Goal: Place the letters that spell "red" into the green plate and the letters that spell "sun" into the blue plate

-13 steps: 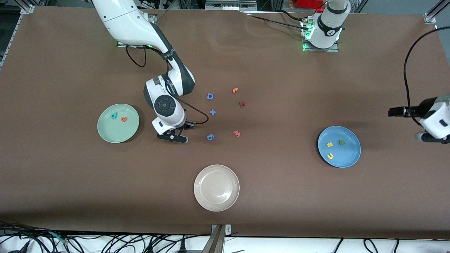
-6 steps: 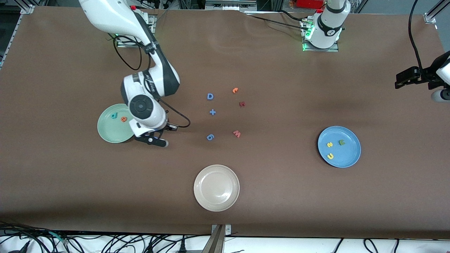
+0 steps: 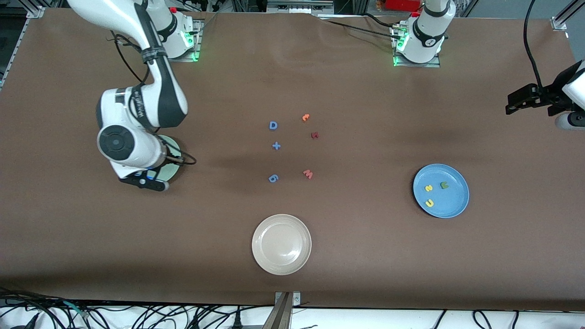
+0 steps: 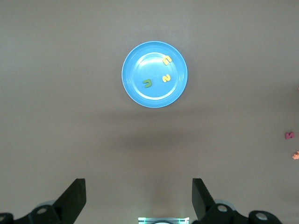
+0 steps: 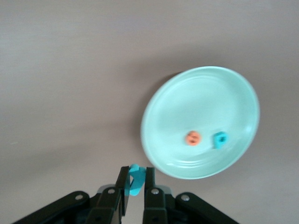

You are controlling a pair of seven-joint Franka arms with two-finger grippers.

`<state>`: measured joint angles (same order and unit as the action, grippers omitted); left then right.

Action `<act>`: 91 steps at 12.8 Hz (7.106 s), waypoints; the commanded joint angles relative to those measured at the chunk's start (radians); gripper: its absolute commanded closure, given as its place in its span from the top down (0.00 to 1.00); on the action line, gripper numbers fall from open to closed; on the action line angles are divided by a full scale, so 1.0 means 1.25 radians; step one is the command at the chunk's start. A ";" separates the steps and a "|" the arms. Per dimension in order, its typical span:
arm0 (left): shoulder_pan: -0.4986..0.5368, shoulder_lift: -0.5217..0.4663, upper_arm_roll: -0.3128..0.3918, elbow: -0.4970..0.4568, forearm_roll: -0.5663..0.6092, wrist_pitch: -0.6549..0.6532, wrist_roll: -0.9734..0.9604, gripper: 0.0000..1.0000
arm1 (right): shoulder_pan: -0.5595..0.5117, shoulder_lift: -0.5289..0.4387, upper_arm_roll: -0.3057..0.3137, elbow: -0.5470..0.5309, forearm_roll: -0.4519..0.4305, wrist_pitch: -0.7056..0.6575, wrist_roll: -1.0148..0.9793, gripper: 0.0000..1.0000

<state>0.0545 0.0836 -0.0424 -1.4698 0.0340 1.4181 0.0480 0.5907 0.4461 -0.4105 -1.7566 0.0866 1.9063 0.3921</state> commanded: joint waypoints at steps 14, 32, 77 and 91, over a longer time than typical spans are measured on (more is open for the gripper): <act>-0.003 0.008 0.008 0.001 -0.011 0.014 0.003 1.00 | -0.004 0.053 -0.004 -0.206 0.056 0.270 -0.034 0.50; -0.012 0.051 0.002 0.030 -0.031 0.030 0.005 1.00 | -0.157 -0.034 -0.089 0.341 0.163 -0.413 -0.136 0.99; -0.024 0.058 0.003 0.037 -0.030 0.031 0.006 1.00 | -0.495 -0.153 0.331 0.242 -0.037 -0.267 -0.218 1.00; -0.023 0.058 0.003 0.037 -0.030 0.031 0.006 1.00 | -0.497 -0.153 0.331 0.242 -0.036 -0.268 -0.222 1.00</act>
<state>0.0264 0.1413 -0.0435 -1.4554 0.0271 1.4629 0.0480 -0.0137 0.2559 -0.0118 -1.4630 0.0508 1.5711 0.1333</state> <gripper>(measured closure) 0.000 0.000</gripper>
